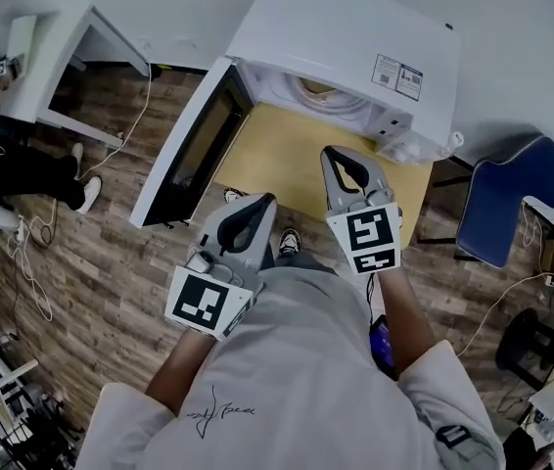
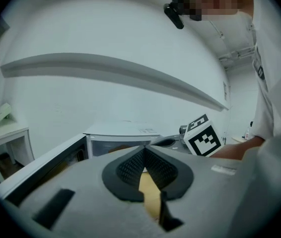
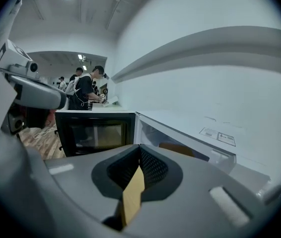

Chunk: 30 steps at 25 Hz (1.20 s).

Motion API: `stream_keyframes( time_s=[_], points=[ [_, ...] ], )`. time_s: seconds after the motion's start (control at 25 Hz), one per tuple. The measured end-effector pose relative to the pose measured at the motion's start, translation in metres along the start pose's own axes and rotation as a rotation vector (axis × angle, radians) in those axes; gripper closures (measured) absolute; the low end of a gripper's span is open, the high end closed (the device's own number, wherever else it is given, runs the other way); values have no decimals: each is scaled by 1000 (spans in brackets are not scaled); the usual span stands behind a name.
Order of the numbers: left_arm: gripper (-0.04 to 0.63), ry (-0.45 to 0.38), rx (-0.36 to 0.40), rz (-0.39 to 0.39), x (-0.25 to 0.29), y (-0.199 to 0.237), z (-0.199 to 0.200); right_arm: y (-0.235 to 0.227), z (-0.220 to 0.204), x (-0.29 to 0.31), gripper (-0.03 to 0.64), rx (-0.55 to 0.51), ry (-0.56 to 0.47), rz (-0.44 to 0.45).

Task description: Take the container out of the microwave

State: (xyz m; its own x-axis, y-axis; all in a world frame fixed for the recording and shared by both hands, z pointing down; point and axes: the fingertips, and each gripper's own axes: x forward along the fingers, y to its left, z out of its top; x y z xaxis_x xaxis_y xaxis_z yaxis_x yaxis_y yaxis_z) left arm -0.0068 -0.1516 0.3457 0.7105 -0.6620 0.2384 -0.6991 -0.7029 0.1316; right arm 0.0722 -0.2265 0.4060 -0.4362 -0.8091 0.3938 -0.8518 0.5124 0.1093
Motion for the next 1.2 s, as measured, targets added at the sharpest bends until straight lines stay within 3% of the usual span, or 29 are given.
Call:
stream_keyframes(
  time_s=[0.16, 0.32, 0.52, 0.84, 1.2],
  points=[
    [598, 53, -17, -6, -3, 3, -9, -3, -1, 19, 600, -46, 19, -11],
    [598, 55, -15, -29, -3, 1, -11, -3, -3, 42, 598, -91, 36, -19],
    [598, 110, -27, -38, -6, 4, -24, -3, -22, 73, 586, -166, 115, -30],
    [598, 172, -26, -10, -11, 23, -32, -26, -40, 107, 558, -222, 172, -155],
    [597, 225, -47, -8, -16, 38, -43, -45, -65, 142, 558, -404, 310, -238]
  ],
)
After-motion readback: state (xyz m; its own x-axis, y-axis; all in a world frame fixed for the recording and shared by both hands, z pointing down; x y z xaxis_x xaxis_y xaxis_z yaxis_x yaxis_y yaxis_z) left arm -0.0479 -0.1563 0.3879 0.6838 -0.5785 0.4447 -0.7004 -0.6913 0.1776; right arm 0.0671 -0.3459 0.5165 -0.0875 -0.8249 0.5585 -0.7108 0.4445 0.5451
